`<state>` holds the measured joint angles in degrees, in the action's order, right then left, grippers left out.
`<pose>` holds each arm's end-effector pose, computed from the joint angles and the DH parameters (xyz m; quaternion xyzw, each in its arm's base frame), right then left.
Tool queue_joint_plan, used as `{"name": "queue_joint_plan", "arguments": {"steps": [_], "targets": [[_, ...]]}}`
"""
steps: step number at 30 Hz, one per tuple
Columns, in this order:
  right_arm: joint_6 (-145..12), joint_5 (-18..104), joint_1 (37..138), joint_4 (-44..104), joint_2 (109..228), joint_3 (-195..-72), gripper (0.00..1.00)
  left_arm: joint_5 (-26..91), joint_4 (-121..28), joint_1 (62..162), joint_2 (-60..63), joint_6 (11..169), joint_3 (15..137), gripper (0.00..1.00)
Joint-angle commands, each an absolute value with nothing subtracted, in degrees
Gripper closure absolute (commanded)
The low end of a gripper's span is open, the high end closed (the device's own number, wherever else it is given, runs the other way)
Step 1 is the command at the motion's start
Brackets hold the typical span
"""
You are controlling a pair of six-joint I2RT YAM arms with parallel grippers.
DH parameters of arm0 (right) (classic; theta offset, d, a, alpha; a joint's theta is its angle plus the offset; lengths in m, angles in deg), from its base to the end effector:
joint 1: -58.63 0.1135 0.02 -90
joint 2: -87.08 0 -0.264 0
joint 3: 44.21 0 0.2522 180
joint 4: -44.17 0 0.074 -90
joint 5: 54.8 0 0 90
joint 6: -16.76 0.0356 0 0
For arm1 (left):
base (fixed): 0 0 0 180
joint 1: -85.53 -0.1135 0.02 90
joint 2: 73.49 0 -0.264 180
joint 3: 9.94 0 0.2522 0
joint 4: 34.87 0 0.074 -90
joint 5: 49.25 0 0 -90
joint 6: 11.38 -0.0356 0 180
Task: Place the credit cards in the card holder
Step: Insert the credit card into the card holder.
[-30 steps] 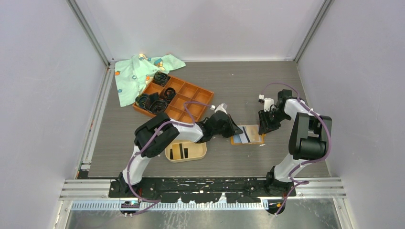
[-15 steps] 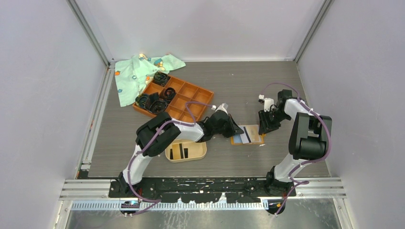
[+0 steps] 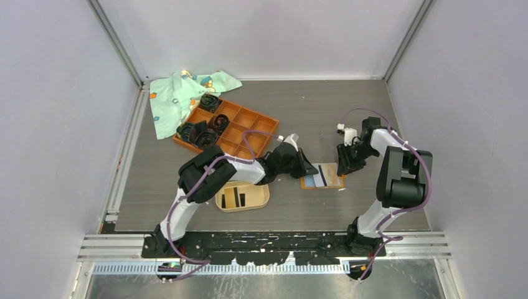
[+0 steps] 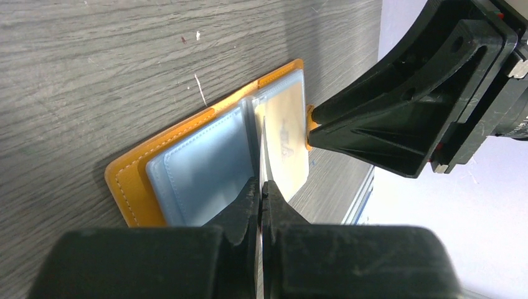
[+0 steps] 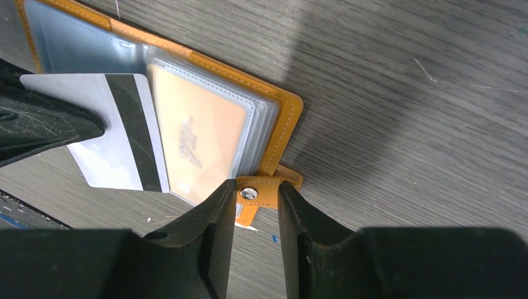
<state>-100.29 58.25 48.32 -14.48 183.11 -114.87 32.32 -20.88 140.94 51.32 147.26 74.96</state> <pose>0.2846 -0.0376 0.1618 -0.1527 0.9666 0.1726 0.1123 0.2582 -0.3836 0.1207 -0.0587 0.8442 -0.4965 0.1932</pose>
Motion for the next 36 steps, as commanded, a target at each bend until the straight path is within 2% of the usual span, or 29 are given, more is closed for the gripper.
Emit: {"name": "queue_joint_plan", "arguments": {"steps": [1, 13, 36], "targets": [[-100.92, 58.49, 48.16, -15.08, 183.47, -116.24, 0.64, 30.64, -16.89, 140.03, 52.98, 144.57, 74.48, 1.00], [-101.01, 58.49, 48.10, -15.20, 183.43, -116.29, 0.63, 29.90, -7.72, 138.58, 52.10, 142.65, 69.81, 1.00], [-101.10, 58.66, 48.09, -15.27, 183.44, -116.24, 0.63, 29.49, -5.35, 138.83, 54.65, 141.48, 70.00, 1.00]]}}
